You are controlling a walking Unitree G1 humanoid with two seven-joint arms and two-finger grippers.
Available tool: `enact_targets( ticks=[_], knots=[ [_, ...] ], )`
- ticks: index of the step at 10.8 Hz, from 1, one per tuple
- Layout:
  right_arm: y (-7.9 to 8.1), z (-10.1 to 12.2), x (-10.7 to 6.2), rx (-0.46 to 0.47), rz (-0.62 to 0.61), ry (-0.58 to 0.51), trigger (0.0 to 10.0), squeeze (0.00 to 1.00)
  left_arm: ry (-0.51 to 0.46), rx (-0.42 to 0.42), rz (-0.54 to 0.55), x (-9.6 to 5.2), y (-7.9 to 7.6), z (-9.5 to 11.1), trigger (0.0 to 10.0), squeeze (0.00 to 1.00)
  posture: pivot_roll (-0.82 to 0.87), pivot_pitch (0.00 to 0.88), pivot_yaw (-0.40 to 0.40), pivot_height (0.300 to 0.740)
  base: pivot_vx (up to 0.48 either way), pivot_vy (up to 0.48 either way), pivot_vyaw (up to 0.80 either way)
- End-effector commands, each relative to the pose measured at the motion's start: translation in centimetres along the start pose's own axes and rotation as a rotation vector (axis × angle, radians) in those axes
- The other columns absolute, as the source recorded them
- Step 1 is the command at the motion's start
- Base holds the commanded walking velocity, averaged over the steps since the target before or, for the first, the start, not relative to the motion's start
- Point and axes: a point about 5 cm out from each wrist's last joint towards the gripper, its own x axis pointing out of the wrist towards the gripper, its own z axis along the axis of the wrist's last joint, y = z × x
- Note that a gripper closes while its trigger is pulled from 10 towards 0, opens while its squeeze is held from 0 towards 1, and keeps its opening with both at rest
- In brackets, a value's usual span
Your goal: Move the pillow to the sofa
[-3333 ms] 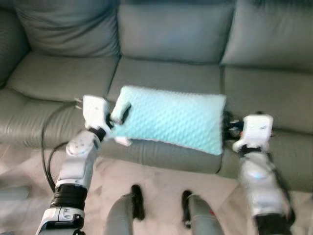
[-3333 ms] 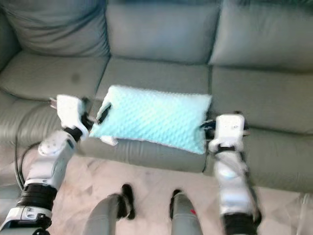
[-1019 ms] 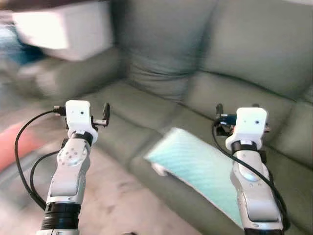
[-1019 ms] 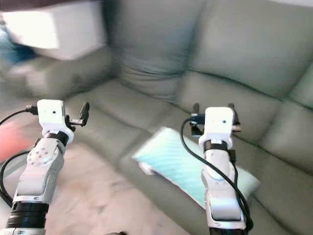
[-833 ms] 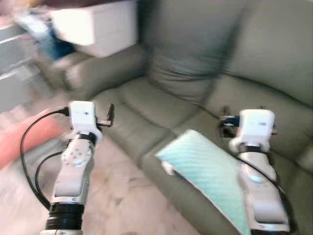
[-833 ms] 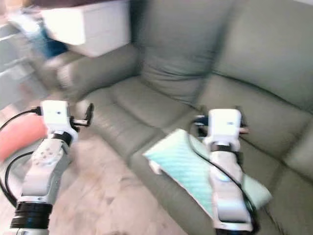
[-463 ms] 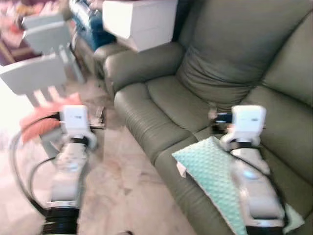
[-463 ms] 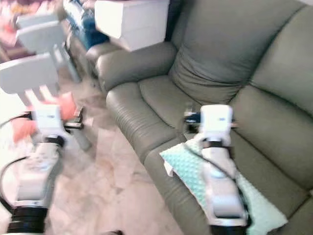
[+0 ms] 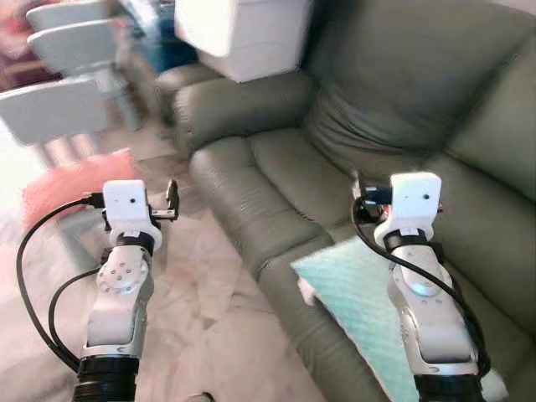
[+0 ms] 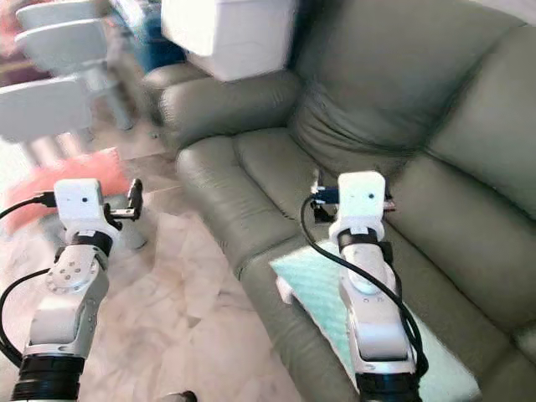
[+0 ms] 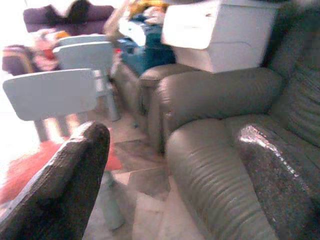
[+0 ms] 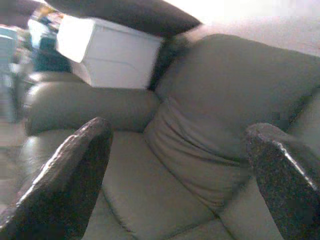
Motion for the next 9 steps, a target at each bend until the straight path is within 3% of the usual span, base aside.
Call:
enact_targets(
  ticks=[1,6,9],
  knots=[
    [0.4,0.03,-0.01,0.012,0.009,-0.008,10.0,0.0,-0.023,-0.003,0.005,0.39,0.21,0.68,10.0,0.0,-0.08,0.056,-0.029,0.74,0.0,0.0,0.8],
    [0.56,0.07,-0.03,0.009,0.005,-0.013,10.0,0.0,-0.009,-0.01,-0.003,0.42,0.01,0.47,10.0,0.0,-0.1,0.072,-0.013,0.74,0.0,0.0,0.77],
    [0.72,-0.03,-0.04,0.041,-0.001,-0.007,10.0,0.0,0.003,-0.016,-0.012,0.43,0.08,0.5,10.0,0.0,-0.1,0.092,-0.004,0.74,0.0,0.0,0.0]
  ],
)
